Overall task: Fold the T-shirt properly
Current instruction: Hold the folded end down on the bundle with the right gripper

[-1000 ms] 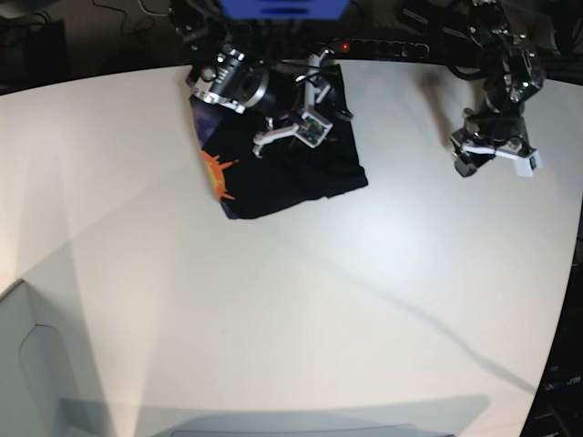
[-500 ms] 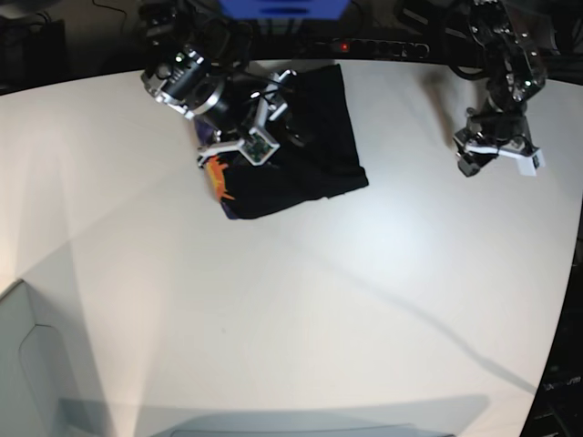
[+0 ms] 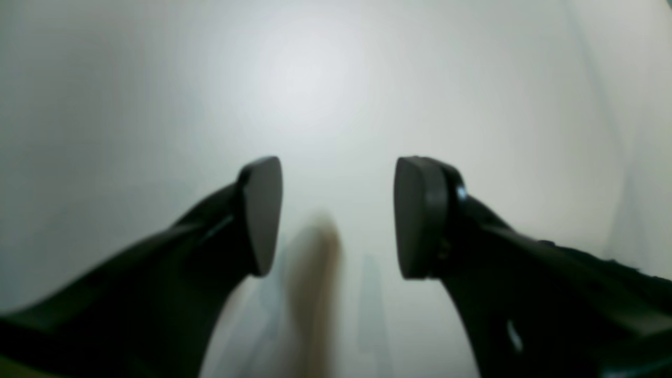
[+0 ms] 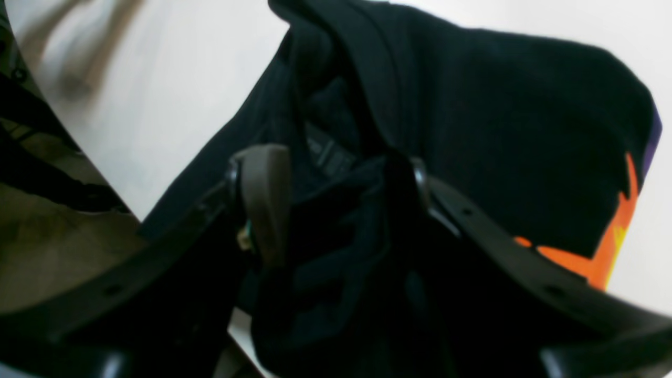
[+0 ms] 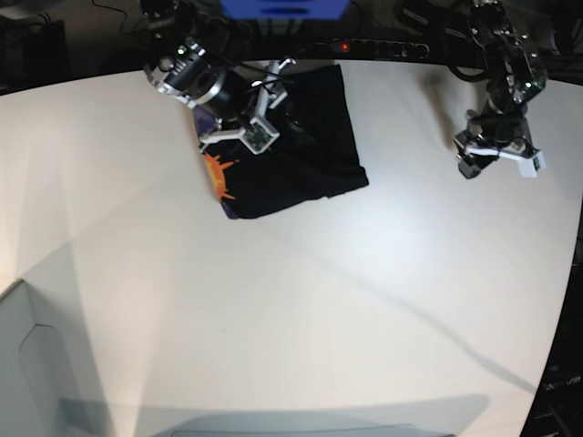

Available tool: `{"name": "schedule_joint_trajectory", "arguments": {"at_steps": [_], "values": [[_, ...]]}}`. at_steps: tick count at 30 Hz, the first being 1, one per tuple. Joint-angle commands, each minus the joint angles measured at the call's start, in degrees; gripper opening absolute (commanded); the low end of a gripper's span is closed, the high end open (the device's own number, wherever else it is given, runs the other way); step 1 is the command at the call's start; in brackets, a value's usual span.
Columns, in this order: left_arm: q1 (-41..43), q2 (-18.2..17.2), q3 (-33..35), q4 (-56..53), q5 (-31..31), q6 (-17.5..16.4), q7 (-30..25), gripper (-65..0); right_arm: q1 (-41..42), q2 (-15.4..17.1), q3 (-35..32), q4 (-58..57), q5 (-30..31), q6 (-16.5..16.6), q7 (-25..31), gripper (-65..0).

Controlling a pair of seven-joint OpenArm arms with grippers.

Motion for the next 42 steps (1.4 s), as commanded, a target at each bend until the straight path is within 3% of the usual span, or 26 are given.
{"name": "schedule_joint_trajectory", "arguments": {"at_steps": [1, 8, 14, 17, 23, 31, 35, 38, 42], "values": [[0.05, -0.61, -0.35, 1.10, -0.44, -0.20, -0.76, -31.8, -0.20, -0.35, -0.05, 0.84, 1.13, 0.56, 1.30, -38.7], [0.14, -0.61, -0.35, 1.10, -0.44, -0.20, -0.76, -31.8, -0.46, -0.35, -0.32, 0.93, 1.13, 0.56, 1.30, -65.0], [0.14, -0.61, -0.35, 1.10, -0.44, -0.20, -0.76, -31.8, -3.36, 0.88, -1.90, 1.89, 1.21, 0.56, 5.43, -65.0], [0.14, -0.61, -0.35, 1.10, -0.44, -0.20, -0.76, -31.8, -4.15, 3.25, -4.71, 2.07, 1.30, 0.56, 8.15, -65.0], [0.14, -0.61, -0.35, 1.10, -0.44, -0.20, -0.76, -31.8, -4.24, 7.82, -11.66, 1.98, 1.30, 0.56, 8.24, -65.0], [0.14, -0.61, -0.35, 1.19, -0.44, -0.20, -0.76, -31.8, -1.52, 8.09, -11.83, 1.81, 1.04, 0.56, 8.07, -65.0], [0.23, -0.61, -0.26, 1.19, -0.44, -0.20, -0.76, -31.8, -1.34, 7.12, -8.67, 1.81, 1.04, 0.56, 8.07, -64.9], [0.23, -0.61, -0.26, 1.19, -0.44, -0.20, -0.76, -31.8, -1.34, 5.27, -5.42, 1.81, 1.04, 0.56, 8.07, -58.1], [0.23, -0.52, -0.17, 1.19, -0.44, -0.20, -0.76, -31.8, -1.69, 5.27, -4.27, 2.16, 1.13, 0.56, 8.07, -43.6]]}}
